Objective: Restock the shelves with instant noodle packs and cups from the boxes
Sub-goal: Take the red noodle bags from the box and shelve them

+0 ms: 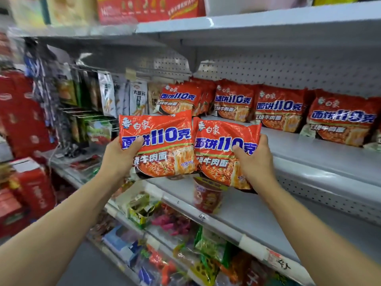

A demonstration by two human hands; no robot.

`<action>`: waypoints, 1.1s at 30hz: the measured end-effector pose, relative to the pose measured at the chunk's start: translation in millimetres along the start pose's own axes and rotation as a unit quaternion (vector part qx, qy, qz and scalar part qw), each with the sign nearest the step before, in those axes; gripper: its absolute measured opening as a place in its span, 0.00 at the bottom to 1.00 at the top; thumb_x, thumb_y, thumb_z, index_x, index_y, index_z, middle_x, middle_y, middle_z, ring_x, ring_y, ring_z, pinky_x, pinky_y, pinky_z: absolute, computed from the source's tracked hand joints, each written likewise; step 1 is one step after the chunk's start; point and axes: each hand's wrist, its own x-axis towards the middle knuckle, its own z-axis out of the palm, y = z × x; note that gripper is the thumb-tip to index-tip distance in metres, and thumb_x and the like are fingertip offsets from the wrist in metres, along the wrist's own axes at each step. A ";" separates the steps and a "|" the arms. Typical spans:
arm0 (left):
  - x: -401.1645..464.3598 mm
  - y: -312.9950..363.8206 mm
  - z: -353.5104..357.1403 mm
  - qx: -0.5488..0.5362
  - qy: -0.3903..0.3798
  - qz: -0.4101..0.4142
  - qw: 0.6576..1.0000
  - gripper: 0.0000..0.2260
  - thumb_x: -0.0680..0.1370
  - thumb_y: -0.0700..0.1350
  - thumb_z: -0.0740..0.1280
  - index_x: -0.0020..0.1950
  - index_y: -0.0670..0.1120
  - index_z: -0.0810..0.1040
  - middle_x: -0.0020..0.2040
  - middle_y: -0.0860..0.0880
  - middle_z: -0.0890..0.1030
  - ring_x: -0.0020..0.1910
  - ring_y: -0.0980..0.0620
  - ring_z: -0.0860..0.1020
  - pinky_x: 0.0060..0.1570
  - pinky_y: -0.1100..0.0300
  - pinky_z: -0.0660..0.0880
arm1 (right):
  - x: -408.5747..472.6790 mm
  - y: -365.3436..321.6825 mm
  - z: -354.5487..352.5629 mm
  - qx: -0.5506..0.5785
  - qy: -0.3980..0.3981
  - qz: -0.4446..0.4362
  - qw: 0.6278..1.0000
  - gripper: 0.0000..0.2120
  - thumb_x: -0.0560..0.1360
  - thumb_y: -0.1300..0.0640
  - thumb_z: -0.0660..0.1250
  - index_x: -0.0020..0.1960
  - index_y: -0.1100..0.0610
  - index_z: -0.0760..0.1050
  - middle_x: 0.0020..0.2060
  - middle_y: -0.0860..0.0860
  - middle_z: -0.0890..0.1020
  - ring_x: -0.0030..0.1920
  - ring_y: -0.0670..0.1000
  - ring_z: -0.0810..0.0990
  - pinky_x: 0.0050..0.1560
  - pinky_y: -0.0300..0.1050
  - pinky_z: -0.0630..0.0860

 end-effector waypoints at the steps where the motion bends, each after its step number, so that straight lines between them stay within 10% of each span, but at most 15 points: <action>1: 11.8 1.9 -0.9 -0.003 -0.001 0.004 1.000 0.04 0.78 0.48 0.66 0.51 0.48 0.77 0.44 0.53 0.82 0.38 0.58 0.82 0.39 0.62 0.76 | 7.4 -3.9 4.7 0.006 0.007 -0.001 1.000 0.21 0.76 0.55 0.68 0.64 0.54 0.63 0.49 0.45 0.74 0.41 0.43 0.74 0.35 0.33 0.70; 8: 115.4 6.2 0.5 -0.042 -0.046 -0.003 0.998 0.10 0.78 0.50 0.67 0.55 0.47 0.78 0.52 0.45 0.83 0.49 0.44 0.82 0.54 0.47 0.78 | 62.5 -32.8 33.6 0.040 0.089 -0.016 0.995 0.17 0.75 0.59 0.69 0.58 0.51 0.65 0.43 0.40 0.75 0.41 0.39 0.77 0.39 0.37 0.75; 33: 321.8 -47.9 63.8 0.010 -0.235 0.043 0.971 0.08 0.78 0.48 0.67 0.53 0.46 0.77 0.46 0.50 0.81 0.40 0.56 0.80 0.48 0.56 0.78 | 142.0 -27.3 101.0 -0.039 0.300 0.045 0.952 0.20 0.74 0.58 0.71 0.63 0.53 0.67 0.52 0.48 0.79 0.53 0.54 0.80 0.58 0.58 0.77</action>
